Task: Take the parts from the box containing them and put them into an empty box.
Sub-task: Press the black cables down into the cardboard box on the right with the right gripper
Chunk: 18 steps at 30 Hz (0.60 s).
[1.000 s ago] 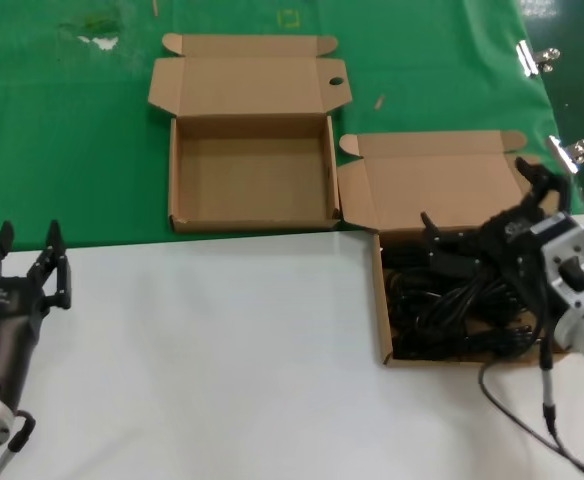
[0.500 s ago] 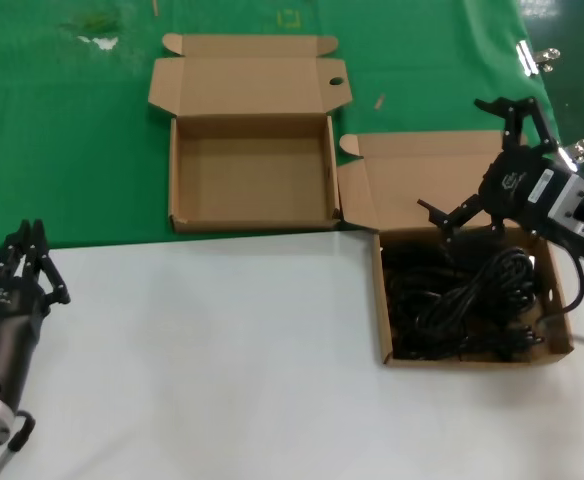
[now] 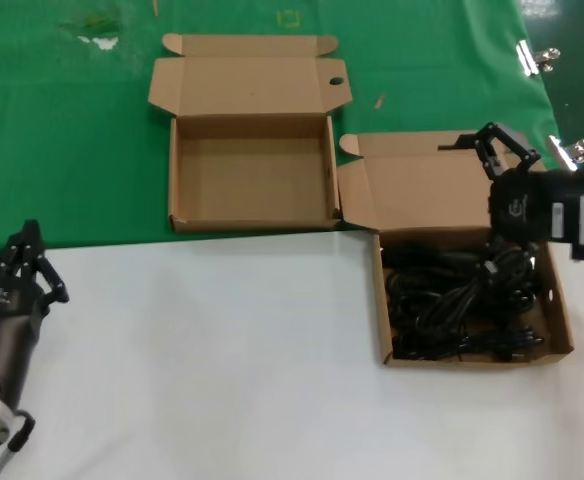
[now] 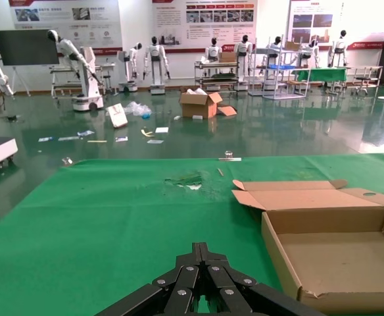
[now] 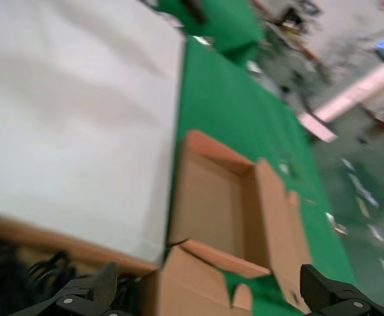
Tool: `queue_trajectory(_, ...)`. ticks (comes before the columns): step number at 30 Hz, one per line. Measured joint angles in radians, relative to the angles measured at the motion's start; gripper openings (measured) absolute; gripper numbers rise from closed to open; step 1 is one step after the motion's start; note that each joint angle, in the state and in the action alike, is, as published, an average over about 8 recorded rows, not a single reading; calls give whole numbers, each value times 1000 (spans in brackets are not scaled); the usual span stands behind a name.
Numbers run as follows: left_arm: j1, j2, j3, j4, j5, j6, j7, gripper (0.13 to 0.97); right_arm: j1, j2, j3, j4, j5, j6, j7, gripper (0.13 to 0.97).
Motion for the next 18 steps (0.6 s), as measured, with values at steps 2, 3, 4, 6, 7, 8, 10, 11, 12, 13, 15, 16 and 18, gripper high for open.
queue_trajectory(2,0,0,0,0,0,0,0,141,49,0,-24,-51,-17,-55,-43,966)
queue_trajectory(3,0,0,0,0,0,0,0,141,72,-1,-36,-77,-26,-80,-66,966)
queue_trajectory(4,0,0,0,0,0,0,0,141,95,-2,-47,-102,-35,-103,-89,966)
queue_trajectory(6,0,0,0,0,0,0,0,140,139,-7,-69,-153,-54,-143,-138,966)
queue_trajectory(7,0,0,0,0,0,0,0,140,159,-11,-79,-179,-64,-161,-163,966)
queue_trajectory(8,0,0,0,0,0,0,0,140,180,-15,-90,-206,-75,-176,-188,966)
queue_trajectory(10,0,0,0,0,0,0,0,140,222,-27,-109,-264,-96,-202,-238,966)
queue_trajectory(11,0,0,0,0,0,0,0,140,244,-34,-118,-297,-107,-213,-263,966)
queue_trajectory(12,0,0,0,0,0,0,0,140,265,-42,-126,-330,-117,-223,-288,966)
queue_trajectory(13,0,0,0,0,0,0,0,140,284,-49,-134,-362,-127,-230,-311,966)
queue_trajectory(15,0,0,0,0,0,0,0,140,323,-66,-149,-430,-147,-243,-355,966)
queue_trajectory(16,0,0,0,0,0,0,0,140,340,-74,-156,-462,-157,-249,-376,966)
queue_trajectory(18,0,0,0,0,0,0,0,140,372,-89,-169,-522,-175,-258,-414,966)
